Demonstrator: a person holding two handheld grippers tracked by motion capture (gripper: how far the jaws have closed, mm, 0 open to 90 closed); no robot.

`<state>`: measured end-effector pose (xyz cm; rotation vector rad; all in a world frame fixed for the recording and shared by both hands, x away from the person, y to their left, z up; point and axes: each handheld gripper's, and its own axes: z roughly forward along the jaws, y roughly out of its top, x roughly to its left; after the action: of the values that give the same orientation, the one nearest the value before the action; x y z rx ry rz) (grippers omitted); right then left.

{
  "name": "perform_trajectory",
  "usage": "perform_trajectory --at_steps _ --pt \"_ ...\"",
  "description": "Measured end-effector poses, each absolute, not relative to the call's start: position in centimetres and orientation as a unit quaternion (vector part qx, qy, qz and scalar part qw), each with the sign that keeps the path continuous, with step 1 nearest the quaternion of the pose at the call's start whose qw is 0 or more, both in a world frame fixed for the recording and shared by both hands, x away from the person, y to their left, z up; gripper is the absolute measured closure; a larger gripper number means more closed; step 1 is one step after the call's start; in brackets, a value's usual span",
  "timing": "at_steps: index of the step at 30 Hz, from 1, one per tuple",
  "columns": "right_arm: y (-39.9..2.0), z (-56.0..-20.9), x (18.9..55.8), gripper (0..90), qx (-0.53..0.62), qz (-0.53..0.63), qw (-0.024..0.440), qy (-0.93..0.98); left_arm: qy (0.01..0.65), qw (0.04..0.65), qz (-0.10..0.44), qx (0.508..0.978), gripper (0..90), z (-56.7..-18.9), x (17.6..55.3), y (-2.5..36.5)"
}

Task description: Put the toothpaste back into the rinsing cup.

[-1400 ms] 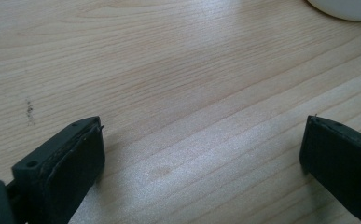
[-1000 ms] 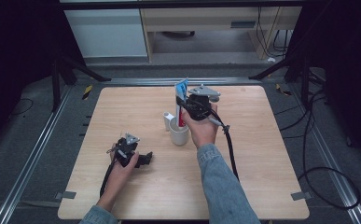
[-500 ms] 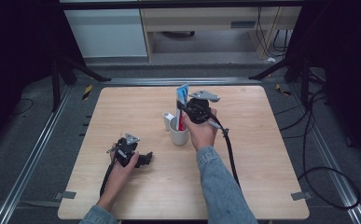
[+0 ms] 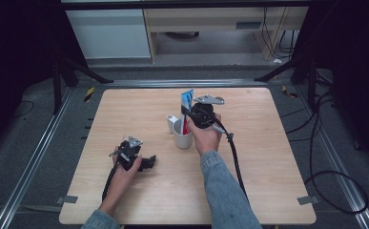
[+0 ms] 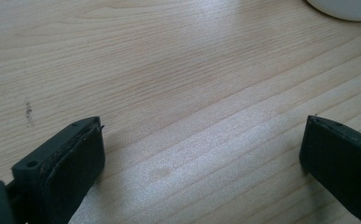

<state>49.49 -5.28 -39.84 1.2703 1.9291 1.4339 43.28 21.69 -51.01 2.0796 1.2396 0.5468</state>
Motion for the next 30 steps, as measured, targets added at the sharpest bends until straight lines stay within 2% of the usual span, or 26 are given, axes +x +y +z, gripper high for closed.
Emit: perform_trajectory --at_steps 30 --pt "-5.4 -41.2 49.2 72.9 0.469 0.515 0.177 0.695 0.472 0.325 0.208 0.793 0.0 -51.0 43.3 21.6"
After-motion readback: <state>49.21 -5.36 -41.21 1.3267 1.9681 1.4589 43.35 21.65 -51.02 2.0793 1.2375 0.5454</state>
